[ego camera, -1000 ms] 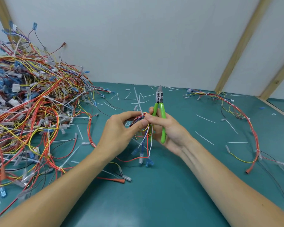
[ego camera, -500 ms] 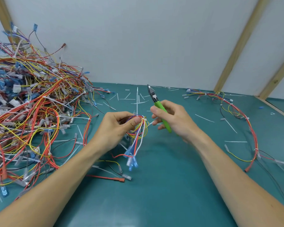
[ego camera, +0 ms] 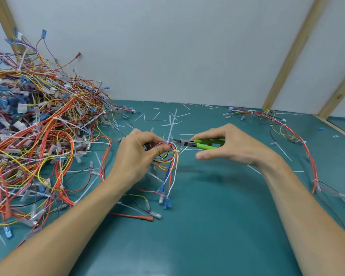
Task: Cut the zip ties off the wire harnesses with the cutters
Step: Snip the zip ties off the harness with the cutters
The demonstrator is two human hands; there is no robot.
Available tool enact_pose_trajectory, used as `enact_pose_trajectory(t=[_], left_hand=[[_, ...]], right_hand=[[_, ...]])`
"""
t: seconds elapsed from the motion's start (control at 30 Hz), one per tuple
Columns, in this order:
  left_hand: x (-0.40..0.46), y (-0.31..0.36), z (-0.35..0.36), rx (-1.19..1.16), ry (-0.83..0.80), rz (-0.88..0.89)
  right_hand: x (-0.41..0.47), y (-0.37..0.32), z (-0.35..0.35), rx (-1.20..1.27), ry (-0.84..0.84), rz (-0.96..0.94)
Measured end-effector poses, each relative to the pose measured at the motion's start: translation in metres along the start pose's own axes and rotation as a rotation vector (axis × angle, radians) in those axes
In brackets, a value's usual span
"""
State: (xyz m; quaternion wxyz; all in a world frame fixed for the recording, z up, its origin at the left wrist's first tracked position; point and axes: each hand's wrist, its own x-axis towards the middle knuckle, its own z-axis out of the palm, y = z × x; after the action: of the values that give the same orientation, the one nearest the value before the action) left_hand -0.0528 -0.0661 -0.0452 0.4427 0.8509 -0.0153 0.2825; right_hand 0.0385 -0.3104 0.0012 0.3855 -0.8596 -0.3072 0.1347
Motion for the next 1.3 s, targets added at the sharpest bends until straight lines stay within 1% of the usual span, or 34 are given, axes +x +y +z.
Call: enact_pose_trajectory(t=[0.1,0.2,0.37,0.53,0.67,0.83,1.03,1.3], left_hand=[[-0.001,0.002,0.003,0.022,-0.001,0.053],[-0.002,0.006,0.005,0.035,-0.018,0.099],[-0.002,0.006,0.004,0.019,0.013,0.091],[-0.003,0.009,0.004,0.021,0.008,0.110],[-0.003,0.008,0.004,0.035,-0.006,0.103],[-0.003,0.007,0.005,0.034,-0.022,0.090],[-0.003,0.002,0.007,0.015,-0.026,0.047],[-0.004,-0.001,0.008,0.016,-0.023,0.033]], right_hand=[[0.001,-0.001,-0.001,-0.070,0.037,-0.034],[-0.001,-0.001,-0.003,-0.097,0.028,-0.075],[-0.002,-0.002,-0.007,-0.136,0.040,-0.133],[-0.002,-0.004,-0.007,-0.148,0.072,-0.161],[-0.002,-0.006,-0.005,-0.183,0.082,-0.160],[-0.003,-0.008,-0.002,-0.163,0.074,-0.129],[-0.003,-0.010,0.000,-0.202,0.083,-0.107],[-0.002,-0.009,0.003,-0.181,0.082,-0.064]])
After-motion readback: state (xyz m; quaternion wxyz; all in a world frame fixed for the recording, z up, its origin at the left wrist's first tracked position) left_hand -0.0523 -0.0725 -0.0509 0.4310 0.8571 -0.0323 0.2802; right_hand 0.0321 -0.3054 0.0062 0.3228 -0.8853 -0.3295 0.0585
